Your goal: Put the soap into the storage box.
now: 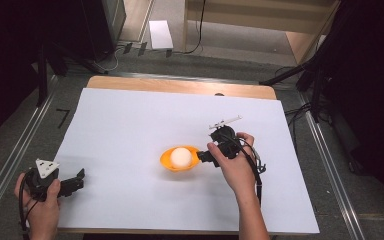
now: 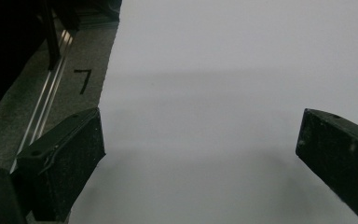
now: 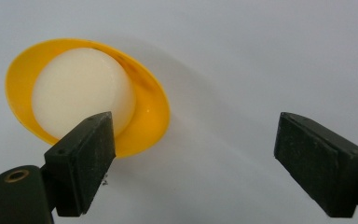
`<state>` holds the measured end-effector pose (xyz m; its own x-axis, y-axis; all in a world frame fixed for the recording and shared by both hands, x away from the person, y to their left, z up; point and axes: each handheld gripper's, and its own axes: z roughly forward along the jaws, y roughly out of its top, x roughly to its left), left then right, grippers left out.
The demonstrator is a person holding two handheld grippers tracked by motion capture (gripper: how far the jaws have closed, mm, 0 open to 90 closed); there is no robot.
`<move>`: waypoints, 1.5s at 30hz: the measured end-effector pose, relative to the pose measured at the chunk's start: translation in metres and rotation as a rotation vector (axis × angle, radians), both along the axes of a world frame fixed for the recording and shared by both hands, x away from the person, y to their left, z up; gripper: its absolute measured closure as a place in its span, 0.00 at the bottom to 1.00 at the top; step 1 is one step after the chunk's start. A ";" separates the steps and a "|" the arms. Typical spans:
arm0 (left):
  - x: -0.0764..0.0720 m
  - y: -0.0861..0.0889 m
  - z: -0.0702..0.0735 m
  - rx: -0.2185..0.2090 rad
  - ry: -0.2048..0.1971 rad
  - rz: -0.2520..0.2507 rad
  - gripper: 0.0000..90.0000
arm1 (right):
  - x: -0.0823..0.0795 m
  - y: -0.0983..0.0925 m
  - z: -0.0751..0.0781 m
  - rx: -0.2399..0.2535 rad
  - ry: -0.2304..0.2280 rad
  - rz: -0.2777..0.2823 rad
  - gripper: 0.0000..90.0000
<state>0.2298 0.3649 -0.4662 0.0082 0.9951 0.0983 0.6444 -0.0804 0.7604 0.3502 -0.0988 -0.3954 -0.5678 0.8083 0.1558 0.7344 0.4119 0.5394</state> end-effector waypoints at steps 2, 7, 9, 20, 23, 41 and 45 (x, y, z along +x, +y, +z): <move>0.000 0.000 0.000 0.000 0.000 0.000 0.02 | 0.000 -0.003 -0.001 -0.004 0.001 -0.003 0.14; 0.000 0.000 0.000 -0.002 0.000 -0.002 0.02 | -0.001 -0.010 -0.005 -0.003 0.002 -0.013 0.14; 0.000 0.000 0.000 0.001 -0.001 0.000 0.02 | -0.002 -0.012 -0.006 -0.006 0.003 -0.019 0.14; 0.000 0.000 0.000 0.002 -0.001 0.000 0.02 | -0.006 -0.030 -0.013 0.001 -0.007 -0.046 0.15; 0.000 0.000 0.000 0.001 -0.002 -0.002 0.02 | -0.007 -0.034 -0.016 -0.001 -0.005 -0.050 0.15; -0.001 -0.001 0.000 0.014 -0.007 -0.004 0.02 | -0.021 -0.076 -0.025 0.028 -0.046 -0.104 0.15; -0.001 -0.001 0.000 0.017 -0.008 -0.004 0.02 | -0.025 -0.088 -0.028 0.038 -0.059 -0.128 0.15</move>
